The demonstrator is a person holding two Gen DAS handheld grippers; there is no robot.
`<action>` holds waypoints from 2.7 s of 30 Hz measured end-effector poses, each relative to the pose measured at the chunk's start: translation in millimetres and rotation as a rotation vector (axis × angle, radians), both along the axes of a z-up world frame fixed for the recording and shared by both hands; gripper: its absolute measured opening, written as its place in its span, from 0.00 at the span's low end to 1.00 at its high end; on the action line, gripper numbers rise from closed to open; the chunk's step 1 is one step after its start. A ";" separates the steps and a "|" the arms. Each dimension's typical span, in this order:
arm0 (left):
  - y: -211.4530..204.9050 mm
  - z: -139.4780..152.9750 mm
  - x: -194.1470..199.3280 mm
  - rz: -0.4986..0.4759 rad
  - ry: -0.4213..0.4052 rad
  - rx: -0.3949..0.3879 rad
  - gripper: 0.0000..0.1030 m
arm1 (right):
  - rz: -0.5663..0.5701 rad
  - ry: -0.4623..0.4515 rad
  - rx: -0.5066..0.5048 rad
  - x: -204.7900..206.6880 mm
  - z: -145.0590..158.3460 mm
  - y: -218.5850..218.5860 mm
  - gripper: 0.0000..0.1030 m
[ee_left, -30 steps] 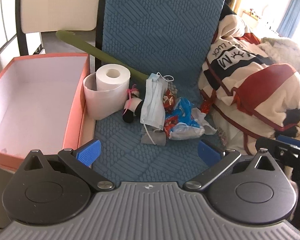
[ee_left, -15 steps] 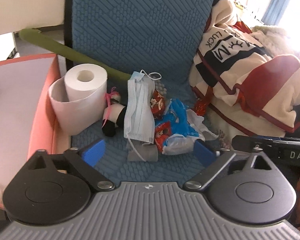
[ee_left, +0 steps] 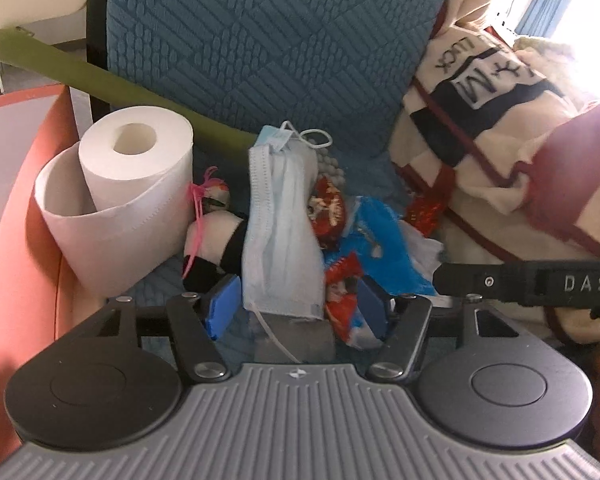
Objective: Organize soft objects
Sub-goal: 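Grasp the light-blue face mask with the left gripper while the right gripper grasps the blue snack wrapper, then carry the mask in the left gripper and the wrapper in the right gripper over the pink box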
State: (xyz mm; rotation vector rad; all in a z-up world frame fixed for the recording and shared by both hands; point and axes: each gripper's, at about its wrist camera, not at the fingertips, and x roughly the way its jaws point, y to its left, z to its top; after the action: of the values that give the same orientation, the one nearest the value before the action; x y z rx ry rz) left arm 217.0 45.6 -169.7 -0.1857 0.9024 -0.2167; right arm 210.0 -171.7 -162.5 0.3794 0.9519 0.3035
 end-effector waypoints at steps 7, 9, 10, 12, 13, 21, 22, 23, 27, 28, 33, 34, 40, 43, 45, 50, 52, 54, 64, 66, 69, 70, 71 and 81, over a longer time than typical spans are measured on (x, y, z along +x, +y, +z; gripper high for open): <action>7.0 -28.6 29.4 0.031 0.001 0.024 0.71 | -0.027 0.043 0.022 33.2 -19.7 19.8 0.34; 8.7 -35.4 36.5 0.032 0.017 0.014 0.71 | -0.032 0.061 0.028 42.6 -27.0 23.5 0.31; 9.0 -37.7 38.9 0.030 0.020 0.006 0.71 | -0.036 0.070 0.030 46.0 -30.3 24.0 0.31; 8.5 -41.1 43.0 0.023 0.017 -0.015 0.70 | -0.039 0.080 0.020 51.1 -35.8 25.8 0.31; 7.2 -42.5 45.0 0.021 0.023 -0.019 0.69 | -0.040 0.082 0.015 53.0 -38.3 27.4 0.31; -0.1 -45.2 46.0 0.014 0.029 -0.028 0.35 | -0.037 0.080 -0.043 54.1 -46.5 29.6 0.10; 3.1 -44.8 45.9 0.012 0.038 -0.044 0.29 | -0.038 0.075 -0.050 52.0 -44.6 28.0 0.09; 8.6 -44.3 45.3 0.029 0.045 -0.080 0.23 | -0.038 0.069 -0.053 49.5 -42.5 26.0 0.09; 15.5 -38.4 37.4 0.071 0.056 -0.130 0.16 | -0.042 0.057 -0.065 39.9 -34.8 22.2 0.08; 14.9 -35.5 34.6 0.070 0.053 -0.136 0.15 | -0.043 0.053 -0.068 36.8 -31.9 20.8 0.08; 12.4 -17.0 17.8 0.089 0.033 -0.164 0.13 | -0.048 0.028 -0.069 22.9 -16.9 11.8 0.07; 12.8 -13.6 15.0 0.089 0.034 -0.171 0.13 | -0.051 0.024 -0.067 20.2 -14.5 9.9 0.07; 13.4 14.2 -10.5 0.099 -0.006 -0.174 0.13 | -0.058 -0.003 -0.057 -1.4 -1.2 -0.1 0.06; 14.6 26.9 -23.9 0.108 -0.024 -0.168 0.13 | -0.056 -0.025 -0.057 -13.5 4.6 -1.5 0.06; 16.0 34.1 -32.9 0.116 -0.031 -0.164 0.13 | -0.057 -0.035 -0.054 -22.4 8.0 -4.0 0.05; 20.4 45.9 -55.2 0.129 -0.036 -0.152 0.12 | -0.058 -0.063 -0.050 -44.2 18.7 -9.6 0.05; 20.8 50.4 -64.4 0.132 -0.039 -0.149 0.13 | -0.061 -0.074 -0.048 -51.5 23.6 -11.5 0.05; 20.5 56.1 -74.1 0.134 -0.044 -0.145 0.13 | -0.062 -0.084 -0.045 -58.5 28.3 -13.9 0.05; 20.4 80.6 -118.0 0.145 -0.061 -0.144 0.13 | -0.058 -0.126 -0.051 -96.2 52.8 -9.1 0.05; 21.3 84.5 -125.6 0.145 -0.059 -0.147 0.13 | -0.061 -0.134 -0.047 -103.5 58.0 -7.2 0.05; 23.4 90.8 -135.4 0.143 -0.069 -0.152 0.13 | -0.064 -0.147 -0.044 -111.1 65.9 -2.5 0.05; 24.9 93.3 -138.4 0.142 -0.072 -0.156 0.13 | -0.062 -0.152 -0.046 -113.4 67.7 -0.8 0.05; 26.4 95.2 -140.1 0.143 -0.073 -0.158 0.13 | -0.059 -0.156 -0.049 -114.8 69.2 1.6 0.05; 55.2 116.2 -154.5 0.143 -0.103 -0.134 0.13 | -0.009 -0.202 -0.047 -134.7 88.2 42.4 0.05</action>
State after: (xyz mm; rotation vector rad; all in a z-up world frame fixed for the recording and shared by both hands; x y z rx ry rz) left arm 62.5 100.7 -53.5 -0.3596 0.7694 -0.1520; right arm 75.3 -129.3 -74.3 0.3037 0.7582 0.3050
